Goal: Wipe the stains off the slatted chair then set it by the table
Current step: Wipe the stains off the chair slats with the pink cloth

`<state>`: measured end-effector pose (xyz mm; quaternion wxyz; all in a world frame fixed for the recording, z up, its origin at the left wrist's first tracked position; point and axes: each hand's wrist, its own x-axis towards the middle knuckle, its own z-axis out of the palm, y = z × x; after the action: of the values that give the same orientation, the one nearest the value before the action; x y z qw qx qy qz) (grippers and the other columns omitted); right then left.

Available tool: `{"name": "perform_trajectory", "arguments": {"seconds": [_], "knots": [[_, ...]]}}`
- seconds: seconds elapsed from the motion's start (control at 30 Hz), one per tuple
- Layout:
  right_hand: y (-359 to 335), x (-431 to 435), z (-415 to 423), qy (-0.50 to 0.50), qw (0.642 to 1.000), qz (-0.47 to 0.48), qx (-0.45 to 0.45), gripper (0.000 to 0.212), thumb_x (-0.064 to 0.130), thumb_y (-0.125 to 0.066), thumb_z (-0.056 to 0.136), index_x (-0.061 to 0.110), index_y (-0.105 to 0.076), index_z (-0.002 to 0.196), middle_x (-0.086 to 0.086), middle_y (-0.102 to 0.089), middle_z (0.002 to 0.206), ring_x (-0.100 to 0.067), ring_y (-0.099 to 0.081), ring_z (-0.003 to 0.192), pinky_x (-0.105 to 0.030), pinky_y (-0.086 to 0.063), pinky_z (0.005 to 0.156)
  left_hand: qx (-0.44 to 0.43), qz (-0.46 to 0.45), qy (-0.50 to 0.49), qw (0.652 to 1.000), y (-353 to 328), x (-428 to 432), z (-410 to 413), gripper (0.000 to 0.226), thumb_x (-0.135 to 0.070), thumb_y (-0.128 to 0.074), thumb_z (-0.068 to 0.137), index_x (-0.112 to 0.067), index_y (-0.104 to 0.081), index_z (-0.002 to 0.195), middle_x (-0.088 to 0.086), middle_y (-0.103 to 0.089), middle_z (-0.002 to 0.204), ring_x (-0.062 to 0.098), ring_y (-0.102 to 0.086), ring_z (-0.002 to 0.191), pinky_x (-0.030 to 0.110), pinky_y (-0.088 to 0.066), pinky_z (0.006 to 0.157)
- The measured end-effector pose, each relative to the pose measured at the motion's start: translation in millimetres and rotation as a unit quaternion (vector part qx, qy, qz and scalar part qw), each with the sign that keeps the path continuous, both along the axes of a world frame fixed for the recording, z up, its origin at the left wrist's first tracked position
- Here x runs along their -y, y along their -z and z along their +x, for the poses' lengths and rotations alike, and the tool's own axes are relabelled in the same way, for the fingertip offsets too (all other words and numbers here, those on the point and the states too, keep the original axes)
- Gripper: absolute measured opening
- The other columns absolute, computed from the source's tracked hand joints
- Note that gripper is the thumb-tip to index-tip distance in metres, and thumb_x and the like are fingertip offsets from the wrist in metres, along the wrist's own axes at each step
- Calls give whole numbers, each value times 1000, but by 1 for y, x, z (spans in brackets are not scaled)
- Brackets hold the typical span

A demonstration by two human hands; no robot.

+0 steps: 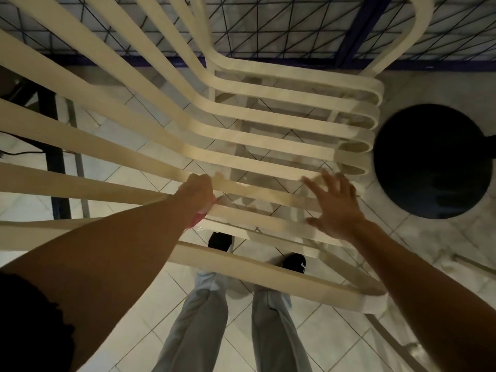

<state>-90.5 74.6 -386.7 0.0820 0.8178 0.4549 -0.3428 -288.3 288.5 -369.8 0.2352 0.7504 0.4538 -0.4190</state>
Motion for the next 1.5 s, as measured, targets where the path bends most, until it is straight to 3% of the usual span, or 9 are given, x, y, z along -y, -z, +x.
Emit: {"name": "perform_trajectory", "arguments": {"seconds": [0.3, 0.43, 0.53, 0.63, 0.73, 0.93, 1.03, 1.2, 1.5], "knots": [[12, 40, 27, -23, 1000, -1, -10, 123, 46, -82, 76, 38, 12, 155, 0, 32, 161, -31, 28, 148, -49, -4, 123, 40, -106, -51, 992, 7, 53, 47, 20, 4, -62, 85, 12, -61, 103, 17, -62, 87, 24, -67, 73, 28, -55, 57], [14, 42, 25, -10, 1000, 7, -17, 123, 44, -82, 76, 38, 12, 156, 2, 33, 160, -29, 29, 147, -47, -2, 123, 60, -157, -64, 984, 6, 92, 78, 30, 6, -61, 85, 10, -61, 115, 20, -60, 96, 36, -69, 103, 39, -56, 87], [14, 44, 27, -6, 1000, 18, -25, 121, 42, -82, 77, 38, 10, 156, 2, 32, 161, -27, 31, 147, -46, -3, 122, 110, -157, -78, 978, 3, 116, 97, 29, 1, -60, 88, 7, -58, 117, 21, -60, 110, 31, -68, 94, 32, -56, 72], [12, 47, 28, 4, 998, 27, -55, 112, 39, -80, 81, 34, 1, 158, 1, 30, 162, -27, 31, 147, -50, -15, 121, 153, -173, -85, 969, -1, 123, 103, 2, -3, -59, 87, -2, -58, 89, 13, -58, 84, 23, -60, 68, 25, -47, 51], [-3, 48, 22, 81, 988, 20, -126, 94, 30, -78, 84, 33, -19, 157, 2, 20, 165, -23, 20, 151, -47, -19, 121, 185, -200, -151, 950, -5, 120, 91, 25, -3, -60, 86, -11, -56, 63, 3, -56, 67, 17, -55, 62, 18, -40, 45], [-71, 32, -13, 309, 874, 170, -334, 53, 31, -76, 86, 26, -58, 136, 12, -58, 131, -14, -64, 114, -30, -58, 88, 294, -212, -338, 868, -60, 106, 64, 18, -11, -74, 87, -15, -65, 71, 4, -69, 75, 19, -67, 72, 37, -58, 71], [-123, 21, -31, 377, 801, 249, -394, 41, 24, -69, 92, 21, -60, 131, 7, -60, 125, -14, -64, 110, -32, -60, 82, 338, -224, -392, 826, -110, 103, 53, 12, -17, -73, 88, -14, -72, 99, 9, -75, 92, 27, -73, 88, 46, -58, 88], [-198, 19, -43, 424, 790, 249, -367, 52, 35, -78, 84, 14, -59, 127, -3, -65, 120, -22, -67, 105, -46, -60, 85, 395, -217, -447, 773, -202, 103, 40, 18, -24, -64, 95, -9, -74, 95, 12, -75, 80, 32, -72, 82, 45, -56, 86], [-305, 52, -87, 459, 740, 262, -416, 55, 59, -63, 84, 12, -69, 112, -14, -70, 107, -34, -68, 97, -49, -59, 87, 423, -207, -360, 806, -285, 122, 10, 36, -32, -44, 105, -19, -76, 96, 10, -75, 89, 30, -70, 93, 45, -56, 89]]}}
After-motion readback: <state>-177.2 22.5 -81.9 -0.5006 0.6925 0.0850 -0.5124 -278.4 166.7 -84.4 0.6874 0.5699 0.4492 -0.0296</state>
